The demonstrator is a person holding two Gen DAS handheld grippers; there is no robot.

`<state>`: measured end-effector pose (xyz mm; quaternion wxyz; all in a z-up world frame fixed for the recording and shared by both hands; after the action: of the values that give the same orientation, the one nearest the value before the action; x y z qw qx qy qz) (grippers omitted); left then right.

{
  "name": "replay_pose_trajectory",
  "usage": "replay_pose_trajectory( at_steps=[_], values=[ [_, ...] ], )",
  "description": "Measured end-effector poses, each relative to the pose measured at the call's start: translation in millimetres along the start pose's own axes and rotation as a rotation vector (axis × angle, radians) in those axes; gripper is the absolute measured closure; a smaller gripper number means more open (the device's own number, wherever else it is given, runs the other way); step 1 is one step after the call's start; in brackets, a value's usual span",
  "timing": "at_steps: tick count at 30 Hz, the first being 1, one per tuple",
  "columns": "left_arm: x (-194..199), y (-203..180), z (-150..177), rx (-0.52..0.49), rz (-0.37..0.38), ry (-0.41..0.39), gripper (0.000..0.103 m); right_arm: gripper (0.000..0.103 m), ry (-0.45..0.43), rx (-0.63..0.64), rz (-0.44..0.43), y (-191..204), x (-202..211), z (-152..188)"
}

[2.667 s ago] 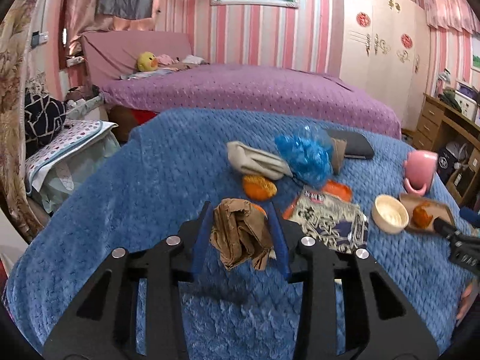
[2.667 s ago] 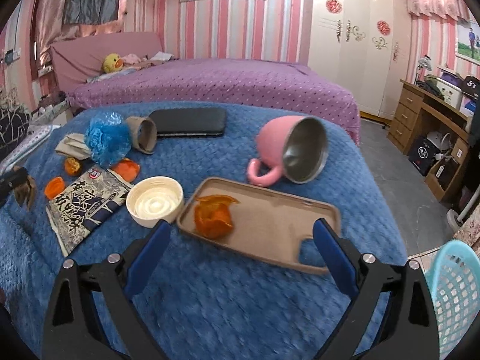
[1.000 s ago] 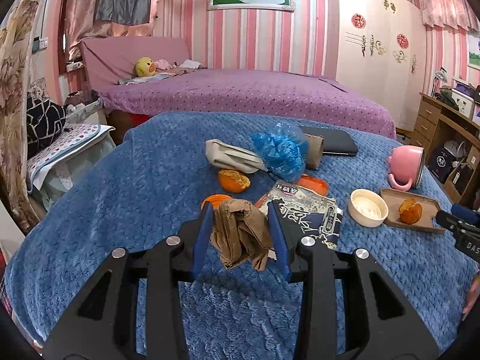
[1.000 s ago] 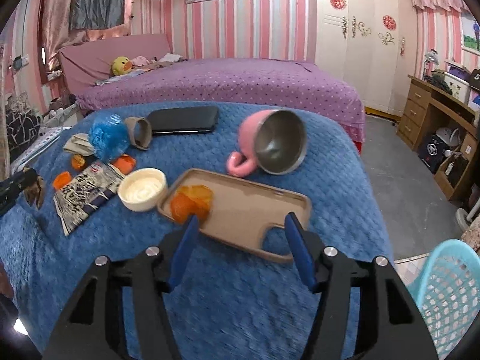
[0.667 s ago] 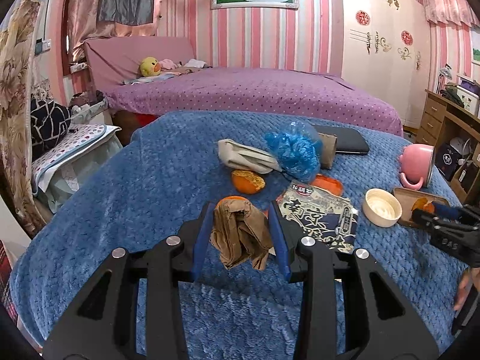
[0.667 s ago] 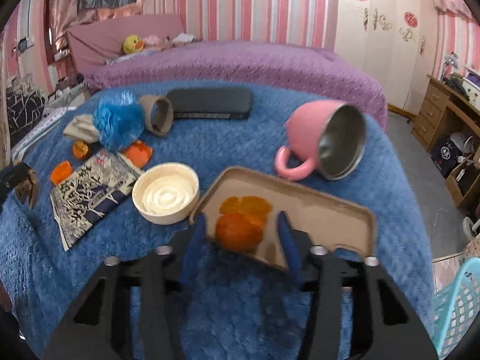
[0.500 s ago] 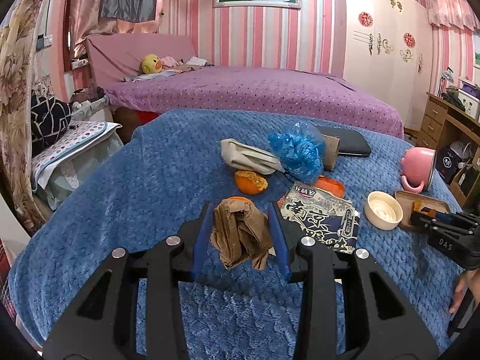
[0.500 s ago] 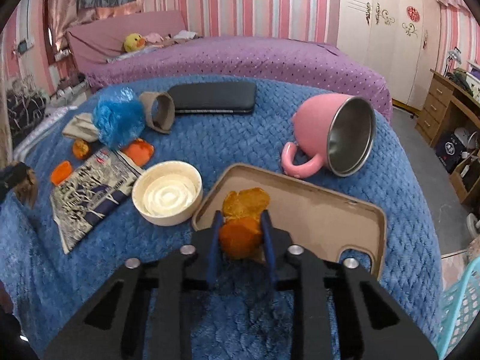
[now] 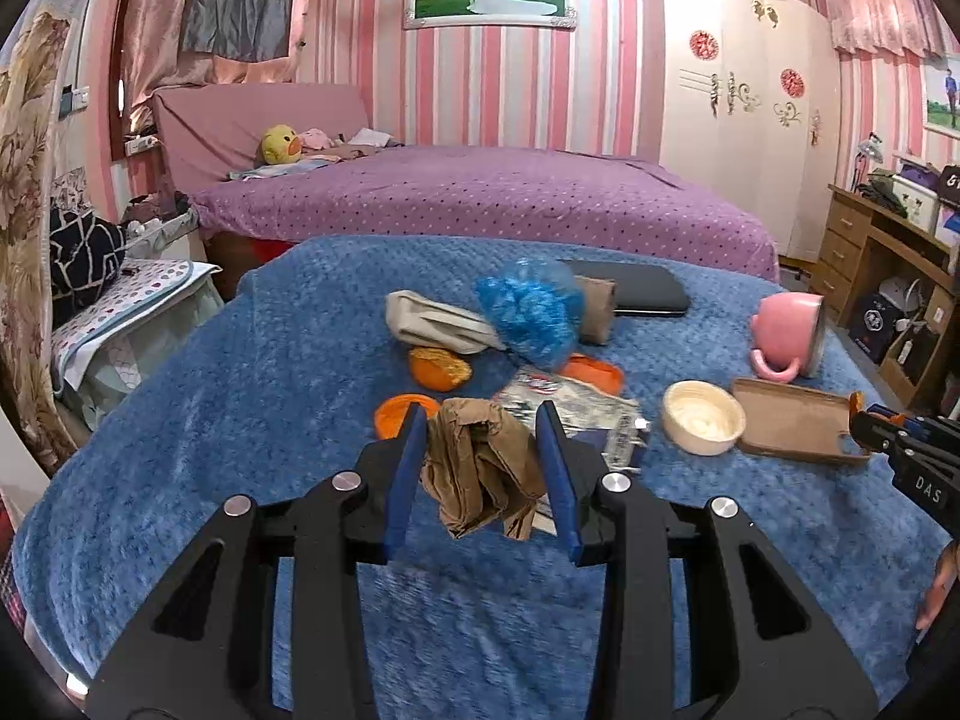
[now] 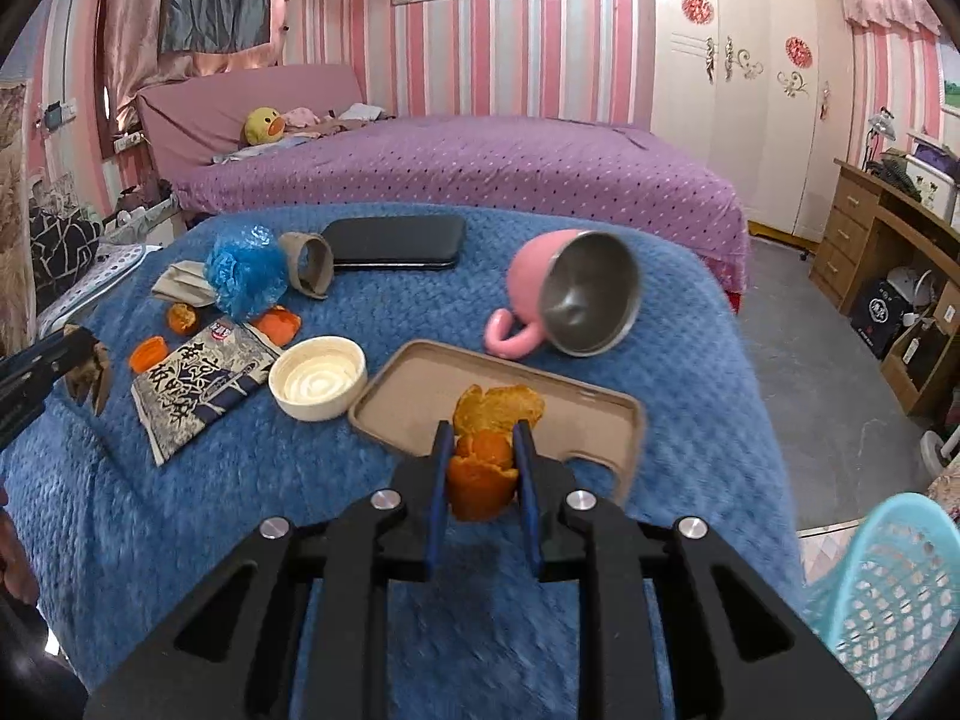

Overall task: Collect trash
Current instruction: 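Carry the orange peel and brown paper over the blue basket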

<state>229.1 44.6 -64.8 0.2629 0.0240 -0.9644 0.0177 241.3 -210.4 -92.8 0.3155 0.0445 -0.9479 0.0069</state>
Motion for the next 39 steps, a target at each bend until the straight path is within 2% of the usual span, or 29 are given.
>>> replay_pose_trajectory(
  at_steps=[9,15,26,33,36,39],
  values=[
    [29,-57,8,-0.06,0.064,-0.028,0.066,0.083,-0.031,0.021,0.049,-30,45,14],
    [37,-85,20,-0.071,0.107,-0.014,0.066,0.083,-0.036,0.017,0.081,-57,69,30],
    [34,-116,34,-0.12,0.113,0.009,0.066,0.083,-0.025,-0.014,0.177,-139,94,57],
    [36,-150,28,-0.133,0.138,0.006,0.066,0.083,-0.039,-0.084,0.237,-192,108,69],
    [43,-177,26,-0.146,0.178,-0.01,0.066,0.083,-0.056,-0.111,0.259,-211,116,70],
    [48,-212,31,-0.135,0.252,0.0,0.066,0.083,-0.058,-0.133,0.281,-231,119,73]
  ],
)
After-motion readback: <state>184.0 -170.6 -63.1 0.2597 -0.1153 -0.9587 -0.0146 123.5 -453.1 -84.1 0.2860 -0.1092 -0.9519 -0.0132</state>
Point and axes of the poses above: each gripper's, at about its wrist camera, not at the fingertips, and x roughly against the way its jaws point, y to its left, z to its underside, the point moved 9 cm from there along -x, roughly the way its jaws point
